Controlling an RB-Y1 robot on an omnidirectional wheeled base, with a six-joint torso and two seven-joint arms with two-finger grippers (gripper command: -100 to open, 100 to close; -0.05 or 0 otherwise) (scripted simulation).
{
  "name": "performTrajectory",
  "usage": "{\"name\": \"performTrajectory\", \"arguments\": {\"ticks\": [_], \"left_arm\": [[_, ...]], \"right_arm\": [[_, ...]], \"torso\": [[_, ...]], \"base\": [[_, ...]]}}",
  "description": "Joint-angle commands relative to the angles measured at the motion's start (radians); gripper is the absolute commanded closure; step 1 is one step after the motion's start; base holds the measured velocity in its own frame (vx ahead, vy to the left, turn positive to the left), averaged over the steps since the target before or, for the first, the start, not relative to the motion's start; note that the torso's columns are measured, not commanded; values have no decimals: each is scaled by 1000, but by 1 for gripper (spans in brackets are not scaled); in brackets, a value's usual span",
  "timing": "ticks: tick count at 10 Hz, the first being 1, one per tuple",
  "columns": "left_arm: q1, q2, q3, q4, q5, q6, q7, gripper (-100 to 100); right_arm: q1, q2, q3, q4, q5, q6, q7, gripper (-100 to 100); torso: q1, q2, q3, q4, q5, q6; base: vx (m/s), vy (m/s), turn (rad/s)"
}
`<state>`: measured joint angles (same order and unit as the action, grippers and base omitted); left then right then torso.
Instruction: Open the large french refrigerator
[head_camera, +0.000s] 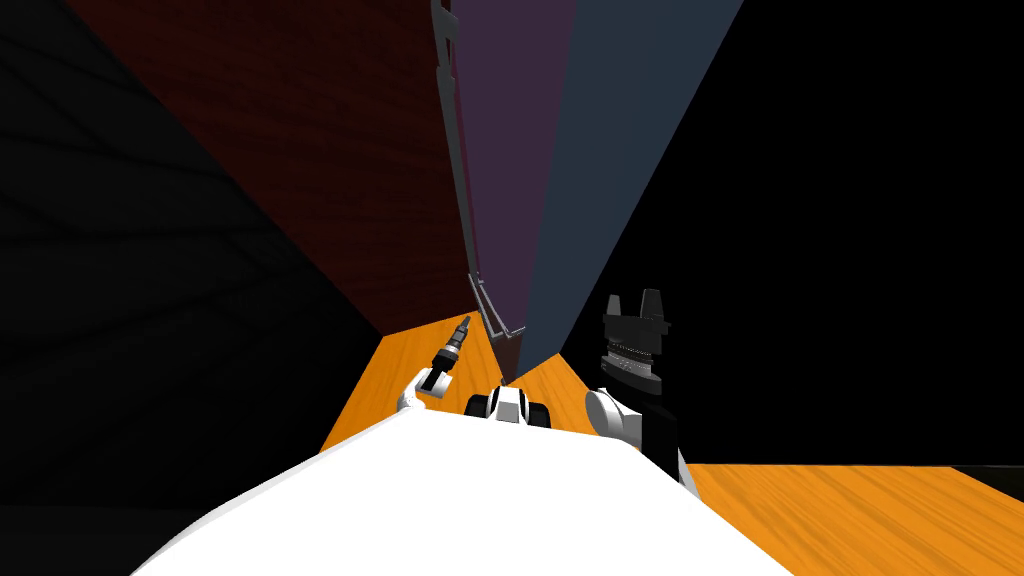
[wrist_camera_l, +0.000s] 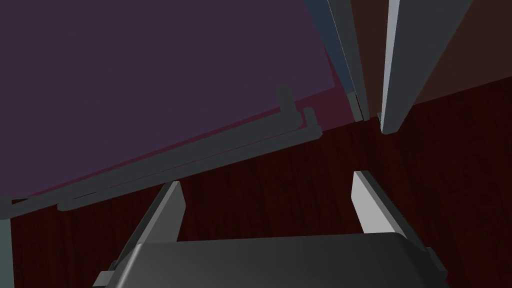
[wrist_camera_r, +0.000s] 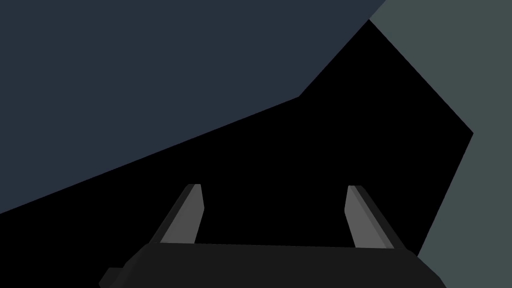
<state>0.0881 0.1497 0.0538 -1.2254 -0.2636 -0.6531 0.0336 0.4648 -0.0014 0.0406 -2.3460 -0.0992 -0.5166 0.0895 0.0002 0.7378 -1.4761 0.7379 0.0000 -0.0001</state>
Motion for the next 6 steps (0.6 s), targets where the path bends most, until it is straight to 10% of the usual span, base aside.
{"name": "performTrajectory", "arguments": {"ticks": [1,6], "left_arm": [[-21,3,3,68,-13,-15,7,-100],[-71,-10,6,217,-50,-44,14,-100]], "right_arm": [[0,0,0,0,0,0,0,0],[0,0,0,0,0,0,0,0]], "torso": [[0,0,0,0,0,0],[0,0,0,0,0,0]], "base": [[4,-27,3],[3,-27,3]]}}
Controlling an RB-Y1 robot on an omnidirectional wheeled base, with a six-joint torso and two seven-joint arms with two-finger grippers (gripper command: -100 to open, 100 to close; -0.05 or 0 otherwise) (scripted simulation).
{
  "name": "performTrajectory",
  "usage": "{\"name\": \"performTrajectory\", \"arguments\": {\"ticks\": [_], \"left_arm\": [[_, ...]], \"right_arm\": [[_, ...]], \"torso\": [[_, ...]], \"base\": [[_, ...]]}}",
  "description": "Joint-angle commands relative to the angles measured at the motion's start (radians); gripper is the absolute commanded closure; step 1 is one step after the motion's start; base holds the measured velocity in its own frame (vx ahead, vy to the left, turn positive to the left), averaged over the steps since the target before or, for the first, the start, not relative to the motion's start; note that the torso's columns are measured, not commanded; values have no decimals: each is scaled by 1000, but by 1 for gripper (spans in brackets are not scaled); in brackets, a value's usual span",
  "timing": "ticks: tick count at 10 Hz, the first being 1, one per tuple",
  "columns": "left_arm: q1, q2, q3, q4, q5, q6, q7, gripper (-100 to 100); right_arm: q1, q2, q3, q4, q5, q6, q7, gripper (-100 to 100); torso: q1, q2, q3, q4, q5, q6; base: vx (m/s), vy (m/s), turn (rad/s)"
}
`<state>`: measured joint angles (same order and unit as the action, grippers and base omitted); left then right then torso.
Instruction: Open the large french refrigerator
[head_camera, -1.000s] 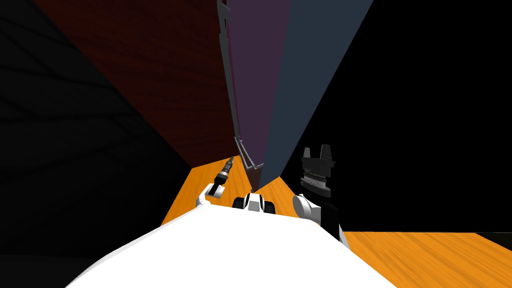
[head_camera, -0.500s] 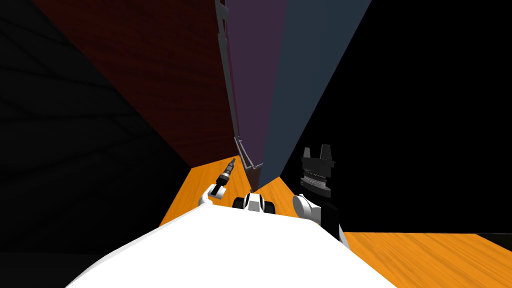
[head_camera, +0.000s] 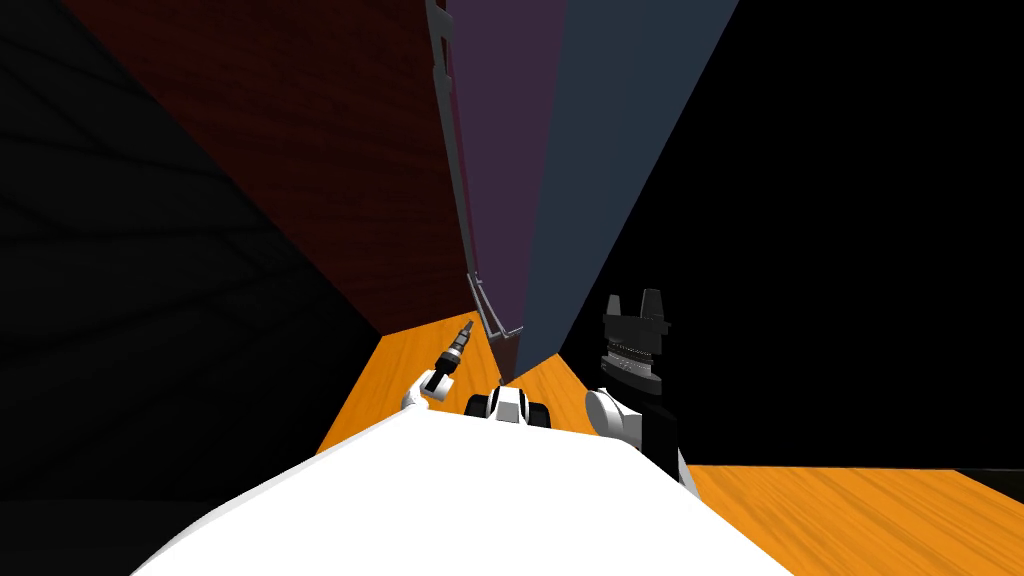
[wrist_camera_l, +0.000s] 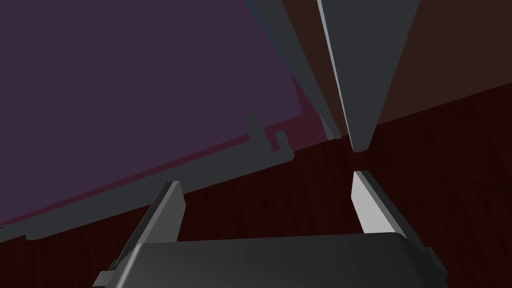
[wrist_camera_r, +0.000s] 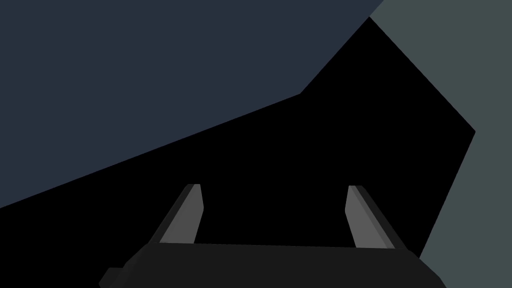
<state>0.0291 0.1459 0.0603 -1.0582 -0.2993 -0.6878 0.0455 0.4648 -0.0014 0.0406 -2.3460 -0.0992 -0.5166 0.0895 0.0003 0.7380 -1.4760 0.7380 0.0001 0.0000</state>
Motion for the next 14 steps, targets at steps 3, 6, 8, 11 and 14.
{"name": "performTrajectory", "arguments": {"ticks": [3,6,8,11,14], "left_arm": [[-43,-18,2,144,-36,-27,6,-100],[-81,-41,4,255,-64,-48,11,-100],[-100,-61,5,322,-78,-60,14,-100],[-119,-96,7,376,-92,-71,17,-100],[-120,-88,8,379,-89,-75,17,100]], "right_arm": [[0,0,0,0,0,0,0,0],[0,0,0,0,0,0,0,0],[0,0,0,0,0,0,0,0],[0,0,0,0,0,0,0,0],[0,0,0,0,0,0,0,0]], "torso": [[0,0,0,0,0,0],[-1,0,0,0,0,0],[0,0,0,0,0,0],[0,0,0,0,0,0],[0,0,0,0,0,0]], "base": [[7,-31,4],[5,-38,4],[6,-35,4],[3,-23,2],[0,-2,0]]}}
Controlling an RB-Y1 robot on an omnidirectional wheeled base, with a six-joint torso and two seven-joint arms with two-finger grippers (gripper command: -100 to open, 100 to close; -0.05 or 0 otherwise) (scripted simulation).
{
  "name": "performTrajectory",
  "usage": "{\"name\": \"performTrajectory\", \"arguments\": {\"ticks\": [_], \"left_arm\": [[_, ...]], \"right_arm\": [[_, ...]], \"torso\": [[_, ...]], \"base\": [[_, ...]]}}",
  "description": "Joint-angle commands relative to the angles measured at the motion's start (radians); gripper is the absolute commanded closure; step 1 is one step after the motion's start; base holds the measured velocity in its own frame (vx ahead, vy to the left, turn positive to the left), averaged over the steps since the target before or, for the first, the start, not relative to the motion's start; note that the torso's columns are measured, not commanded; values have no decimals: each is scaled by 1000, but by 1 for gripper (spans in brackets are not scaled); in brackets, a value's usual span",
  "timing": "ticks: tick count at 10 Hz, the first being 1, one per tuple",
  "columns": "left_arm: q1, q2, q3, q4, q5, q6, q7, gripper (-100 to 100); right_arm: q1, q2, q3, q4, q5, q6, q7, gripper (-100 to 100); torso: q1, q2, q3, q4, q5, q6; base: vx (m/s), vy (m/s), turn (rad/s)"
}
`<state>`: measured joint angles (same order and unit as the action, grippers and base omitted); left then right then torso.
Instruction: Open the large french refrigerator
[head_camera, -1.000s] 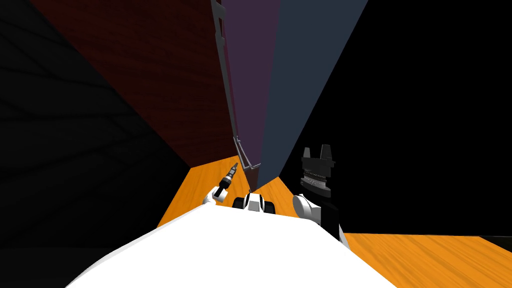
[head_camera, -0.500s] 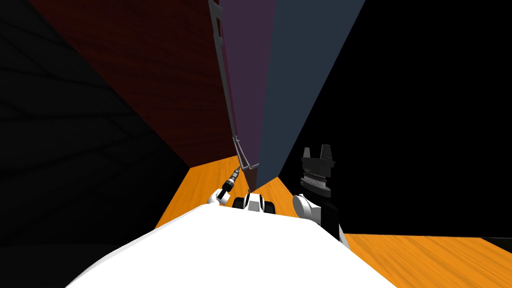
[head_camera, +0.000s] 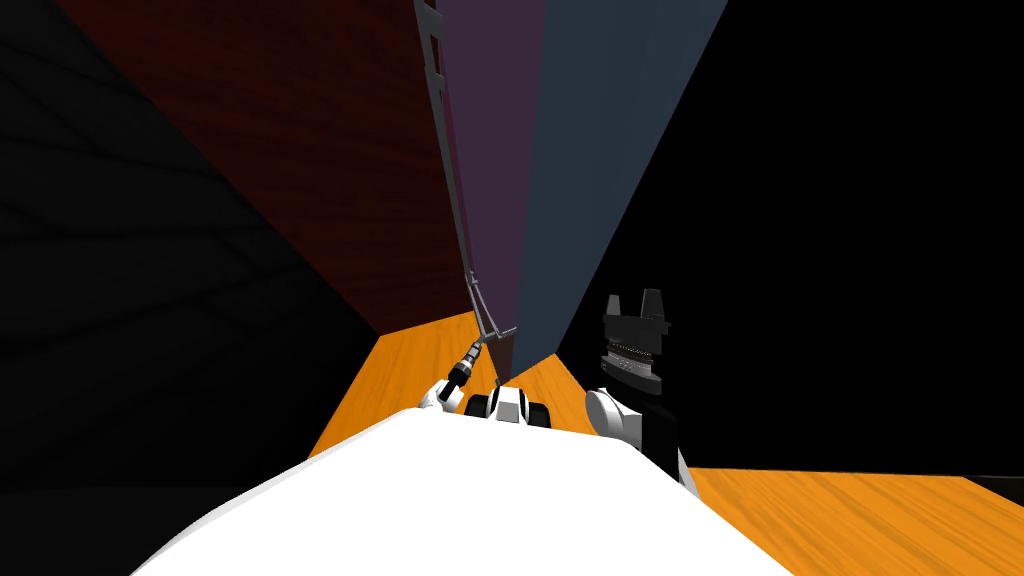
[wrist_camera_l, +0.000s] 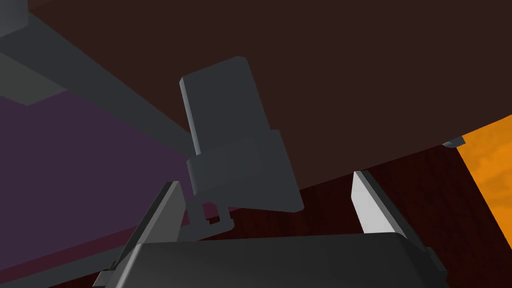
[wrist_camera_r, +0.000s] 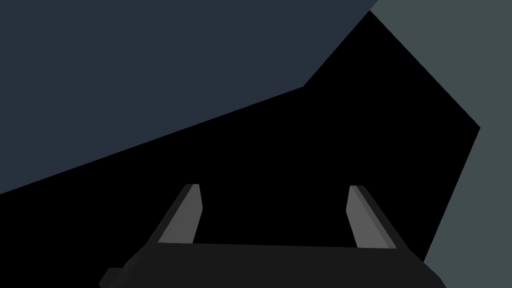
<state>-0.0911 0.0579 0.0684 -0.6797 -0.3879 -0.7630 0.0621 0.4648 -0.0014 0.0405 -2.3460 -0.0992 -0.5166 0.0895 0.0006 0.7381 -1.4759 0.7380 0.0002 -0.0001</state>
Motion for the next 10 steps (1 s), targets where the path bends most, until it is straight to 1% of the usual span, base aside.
{"name": "performTrajectory", "arguments": {"ticks": [1,3,5,6,7,8,10], "left_arm": [[-5,6,-4,-4,0,2,9,100],[-8,14,-7,-4,0,8,18,100],[-11,24,-11,-5,-1,17,30,100],[-10,20,-12,-16,-2,11,26,100],[16,9,12,-47,-4,26,19,100],[29,2,24,-62,-5,33,15,100],[54,-12,47,-91,-7,45,7,100]], "right_arm": [[0,0,0,0,0,0,0,0],[0,0,0,0,0,0,0,0],[0,0,0,0,0,0,0,0],[0,0,0,0,0,0,0,0],[0,0,0,0,0,0,0,0],[0,0,0,0,0,0,0,0],[0,0,0,0,0,0,0,0]], "torso": [[1,-3,-1,-3,1,0],[8,-2,-1,-4,3,-2],[6,-3,-2,-4,3,-1],[3,-5,-3,-4,2,0],[-4,-8,-4,-4,1,2],[-3,-7,-4,-4,1,3],[4,-4,-2,-3,2,-1]], "base": [[-54,58,1],[-105,128,8],[-121,170,15],[-60,74,13],[-57,92,-212],[-72,139,-270],[-60,143,-149]]}}
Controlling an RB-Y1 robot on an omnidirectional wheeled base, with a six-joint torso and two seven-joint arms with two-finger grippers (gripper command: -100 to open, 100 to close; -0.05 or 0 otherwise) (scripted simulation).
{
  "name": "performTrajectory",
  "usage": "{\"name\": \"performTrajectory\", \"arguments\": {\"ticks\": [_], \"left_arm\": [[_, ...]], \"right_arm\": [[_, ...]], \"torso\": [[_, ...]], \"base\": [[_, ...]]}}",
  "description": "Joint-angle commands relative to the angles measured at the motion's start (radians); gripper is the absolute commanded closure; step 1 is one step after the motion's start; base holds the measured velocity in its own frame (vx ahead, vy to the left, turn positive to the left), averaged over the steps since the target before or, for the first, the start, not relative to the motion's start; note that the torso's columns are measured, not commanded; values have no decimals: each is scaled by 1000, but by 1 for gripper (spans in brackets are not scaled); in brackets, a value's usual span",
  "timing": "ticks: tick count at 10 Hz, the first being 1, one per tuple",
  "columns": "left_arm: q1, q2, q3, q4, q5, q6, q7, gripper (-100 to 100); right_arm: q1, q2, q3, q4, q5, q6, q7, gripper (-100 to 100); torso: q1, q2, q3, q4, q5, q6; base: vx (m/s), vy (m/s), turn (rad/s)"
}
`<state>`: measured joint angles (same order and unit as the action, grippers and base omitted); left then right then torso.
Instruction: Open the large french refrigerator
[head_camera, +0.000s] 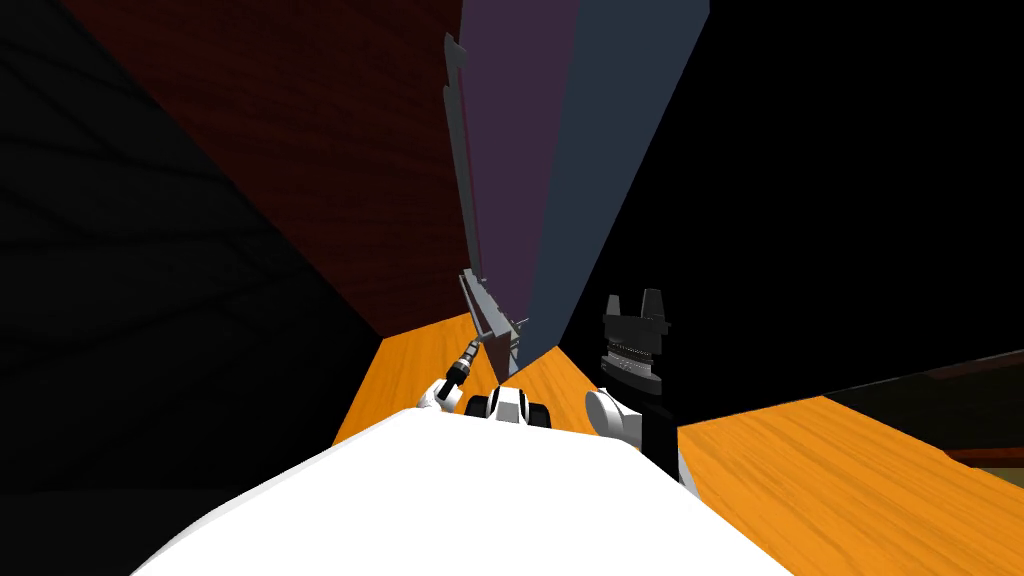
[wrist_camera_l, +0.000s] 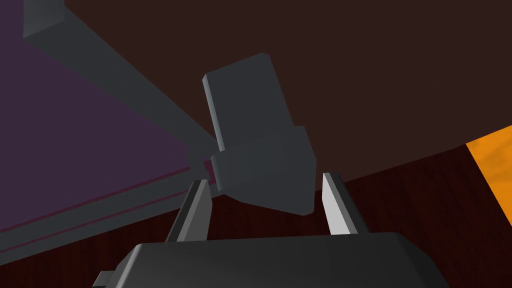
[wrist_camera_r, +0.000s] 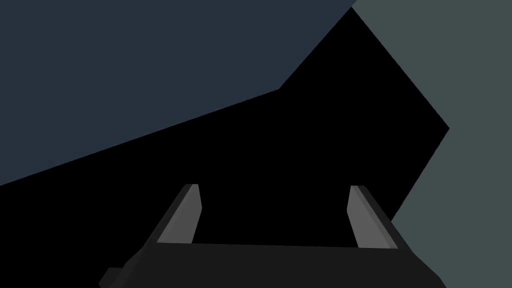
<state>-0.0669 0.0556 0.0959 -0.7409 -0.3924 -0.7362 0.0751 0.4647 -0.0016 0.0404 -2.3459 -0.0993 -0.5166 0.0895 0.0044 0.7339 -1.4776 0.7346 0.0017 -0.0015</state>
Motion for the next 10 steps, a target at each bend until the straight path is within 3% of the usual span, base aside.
{"name": "performTrajectory", "arguments": {"ticks": [1,4,5,9,10], "left_arm": [[42,-17,31,-44,-4,25,-10,100],[93,-45,77,-102,-8,50,-26,100],[77,-39,66,-98,-7,39,-21,100],[96,-19,66,-98,-5,42,-4,100],[77,-19,70,-81,-2,23,-11,100]], "right_arm": [[0,0,0,0,0,0,0,0],[0,0,0,0,0,0,0,0],[0,0,0,0,0,0,0,0],[0,0,0,0,0,0,0,0],[0,0,0,0,0,0,0,0]], "torso": [[1,-1,0,0,0,0],[0,-3,-2,-2,1,2],[1,-1,-1,-2,1,0],[2,0,0,-1,2,0],[0,-5,-2,-3,2,1]], "base": [[-78,126,-145],[-97,140,-224],[-63,69,-31],[-135,141,32],[-66,53,21]]}}
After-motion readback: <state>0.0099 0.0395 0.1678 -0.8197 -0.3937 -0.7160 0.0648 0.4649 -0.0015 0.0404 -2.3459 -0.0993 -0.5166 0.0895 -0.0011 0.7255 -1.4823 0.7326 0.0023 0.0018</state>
